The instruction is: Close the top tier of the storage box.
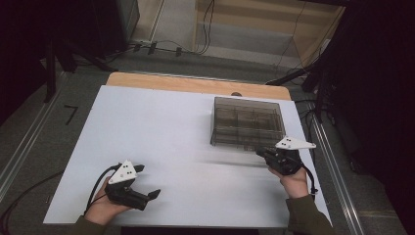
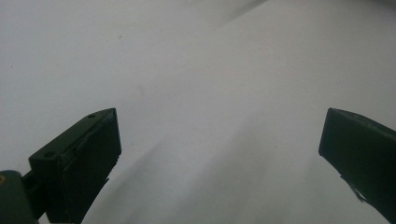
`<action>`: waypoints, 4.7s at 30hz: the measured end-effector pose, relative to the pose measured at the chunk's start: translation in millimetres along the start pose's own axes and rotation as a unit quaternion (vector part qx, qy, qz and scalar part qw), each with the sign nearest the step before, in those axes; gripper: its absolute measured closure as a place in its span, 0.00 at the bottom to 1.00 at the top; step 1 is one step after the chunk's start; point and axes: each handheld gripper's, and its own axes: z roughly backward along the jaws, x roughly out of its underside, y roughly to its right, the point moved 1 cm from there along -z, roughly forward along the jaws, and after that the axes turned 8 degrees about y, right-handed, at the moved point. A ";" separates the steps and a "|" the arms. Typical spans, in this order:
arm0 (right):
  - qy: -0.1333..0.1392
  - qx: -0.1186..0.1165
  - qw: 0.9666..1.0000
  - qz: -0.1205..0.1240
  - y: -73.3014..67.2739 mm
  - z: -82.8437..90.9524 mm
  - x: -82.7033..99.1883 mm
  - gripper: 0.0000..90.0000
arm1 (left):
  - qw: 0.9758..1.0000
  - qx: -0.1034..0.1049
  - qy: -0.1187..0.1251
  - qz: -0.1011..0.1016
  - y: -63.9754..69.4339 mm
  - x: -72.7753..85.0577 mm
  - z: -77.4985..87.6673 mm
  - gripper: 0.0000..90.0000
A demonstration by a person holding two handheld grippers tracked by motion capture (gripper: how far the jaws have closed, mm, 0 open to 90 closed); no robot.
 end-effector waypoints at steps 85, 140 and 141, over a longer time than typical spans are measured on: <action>-0.015 0.015 1.000 -0.022 14.7 -22.4 -2.6 0.91 | 1.000 0.006 -0.011 -0.003 0.9 2.5 -3.6 0.00; -0.010 -0.015 1.000 -0.002 -41.0 15.2 63.1 0.03 | 1.000 0.008 -0.015 -0.007 1.2 2.6 -3.1 0.00; -0.011 -0.015 1.000 -0.003 -41.3 15.1 64.3 0.01 | 1.000 0.007 -0.015 -0.008 1.2 2.6 -3.1 0.00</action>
